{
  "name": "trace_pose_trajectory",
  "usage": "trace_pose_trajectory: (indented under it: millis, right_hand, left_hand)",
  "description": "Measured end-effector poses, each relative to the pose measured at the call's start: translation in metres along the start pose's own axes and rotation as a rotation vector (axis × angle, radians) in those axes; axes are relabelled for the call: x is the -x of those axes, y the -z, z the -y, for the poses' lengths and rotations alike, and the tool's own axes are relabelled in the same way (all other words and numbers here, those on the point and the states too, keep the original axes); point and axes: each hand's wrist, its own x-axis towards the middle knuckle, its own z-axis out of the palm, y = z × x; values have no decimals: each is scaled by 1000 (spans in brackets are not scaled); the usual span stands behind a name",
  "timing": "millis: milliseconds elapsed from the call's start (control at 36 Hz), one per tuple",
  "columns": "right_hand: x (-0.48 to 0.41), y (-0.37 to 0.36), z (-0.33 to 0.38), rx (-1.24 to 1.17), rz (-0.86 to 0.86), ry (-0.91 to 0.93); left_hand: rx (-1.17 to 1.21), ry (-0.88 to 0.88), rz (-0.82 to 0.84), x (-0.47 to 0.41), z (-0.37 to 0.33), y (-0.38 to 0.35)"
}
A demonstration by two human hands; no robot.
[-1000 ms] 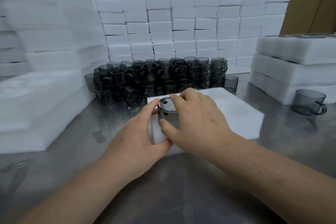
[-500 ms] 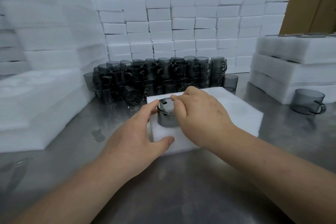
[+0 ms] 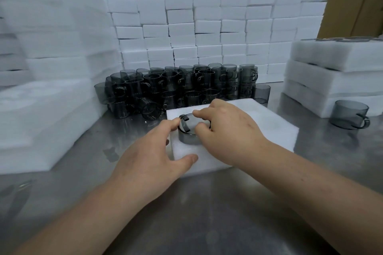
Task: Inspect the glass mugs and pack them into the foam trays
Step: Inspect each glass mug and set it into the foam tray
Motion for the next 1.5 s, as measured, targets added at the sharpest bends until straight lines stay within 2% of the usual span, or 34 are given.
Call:
trace_pose_trajectory:
  millis: [667, 1167, 1501]
  right_hand:
    - [-5, 3, -3, 1, 78, 10]
    - [-4, 2, -8, 26, 117, 21]
    - [-1, 3, -7, 77, 149, 52]
  left_hand:
    - [-96, 31, -29, -2, 0, 1]
    - [-7, -30, -65, -7, 11, -6]
    - [-98, -63, -85, -8, 10, -4]
